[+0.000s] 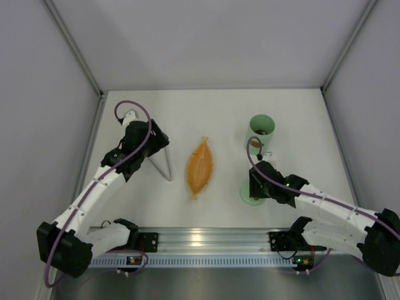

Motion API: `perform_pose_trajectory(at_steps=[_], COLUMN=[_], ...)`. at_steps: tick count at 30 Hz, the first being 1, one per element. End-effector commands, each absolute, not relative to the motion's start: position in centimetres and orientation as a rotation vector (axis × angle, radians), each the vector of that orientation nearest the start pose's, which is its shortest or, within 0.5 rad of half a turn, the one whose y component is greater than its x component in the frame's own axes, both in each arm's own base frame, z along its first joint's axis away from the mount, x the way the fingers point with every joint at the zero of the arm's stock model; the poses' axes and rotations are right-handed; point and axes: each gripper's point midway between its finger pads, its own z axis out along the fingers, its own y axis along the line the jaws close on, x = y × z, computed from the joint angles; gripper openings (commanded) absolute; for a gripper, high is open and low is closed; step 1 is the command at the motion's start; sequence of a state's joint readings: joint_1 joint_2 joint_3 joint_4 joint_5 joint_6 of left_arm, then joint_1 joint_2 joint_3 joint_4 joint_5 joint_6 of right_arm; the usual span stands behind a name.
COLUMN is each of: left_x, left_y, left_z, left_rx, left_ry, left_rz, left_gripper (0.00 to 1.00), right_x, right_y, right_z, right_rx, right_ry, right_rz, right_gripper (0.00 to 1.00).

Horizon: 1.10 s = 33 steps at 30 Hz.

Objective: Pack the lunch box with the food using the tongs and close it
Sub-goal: Pick up the box lid from the center of the board.

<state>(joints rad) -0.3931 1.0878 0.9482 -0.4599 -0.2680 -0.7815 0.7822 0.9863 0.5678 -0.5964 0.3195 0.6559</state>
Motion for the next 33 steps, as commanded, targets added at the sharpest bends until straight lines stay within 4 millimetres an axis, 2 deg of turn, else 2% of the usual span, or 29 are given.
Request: perform_pose_trajectory(at_steps=[1, 7, 12, 19, 20, 21, 24, 27, 29, 30, 32, 33], left_x=[32.0, 31.7, 31.5, 31.4, 31.4, 31.4, 31.2, 31.1, 31.0, 31.0, 30.9, 30.9], left_y=[-11.2, -11.2, -11.0, -10.9, -11.0, -11.0, -11.0, -10.9, -10.8, -10.8, -10.8, -10.8], left_z=[23.3, 23.5, 23.6, 23.6, 23.6, 23.8, 24.0, 24.3, 24.5, 24.6, 24.8, 24.9], left_rx=[-0.549, -0.549, -0.553, -0.547, -0.544, -0.542, -0.539, -0.538, -0.536, -0.535, -0.531, -0.531], left_ry=[2.038, 2.037, 2.035, 2.037, 2.037, 2.034, 2.033, 2.025, 2.022, 2.019, 2.018, 2.015], left_rz=[-0.427, -0.430, -0.428, -0.425, -0.425, -0.427, -0.433, -0.433, -0.434, -0.433, -0.436, -0.438], left_gripper=[0.78, 0.78, 0.78, 0.78, 0.78, 0.78, 0.78, 0.78, 0.78, 0.78, 0.78, 0.78], right_x=[19.2, 19.1, 19.4, 19.6, 19.7, 19.8, 20.1, 20.5, 20.9, 21.5, 21.6, 22.2], right_y=[14.6, 14.8, 15.1, 15.1, 15.1, 15.1, 15.0, 15.3, 15.5, 16.0, 15.7, 15.8], right_z=[6.2, 5.6, 5.3, 5.1, 5.3, 5.6, 7.4, 10.7, 13.7, 15.9, 18.1, 20.4], right_rx=[-0.007, -0.012, -0.016, -0.023, -0.023, -0.022, -0.030, -0.049, -0.066, -0.060, -0.063, -0.045], right_ry=[2.480, 2.495, 2.496, 2.506, 2.505, 2.499, 2.477, 2.434, 2.391, 2.350, 2.316, 2.268], right_rz=[0.220, 0.222, 0.219, 0.200, 0.198, 0.197, 0.194, 0.220, 0.248, 0.277, 0.280, 0.293], right_gripper=[0.51, 0.46, 0.36, 0.14, 0.10, 0.02, 0.00, 0.00, 0.00, 0.00, 0.00, 0.00])
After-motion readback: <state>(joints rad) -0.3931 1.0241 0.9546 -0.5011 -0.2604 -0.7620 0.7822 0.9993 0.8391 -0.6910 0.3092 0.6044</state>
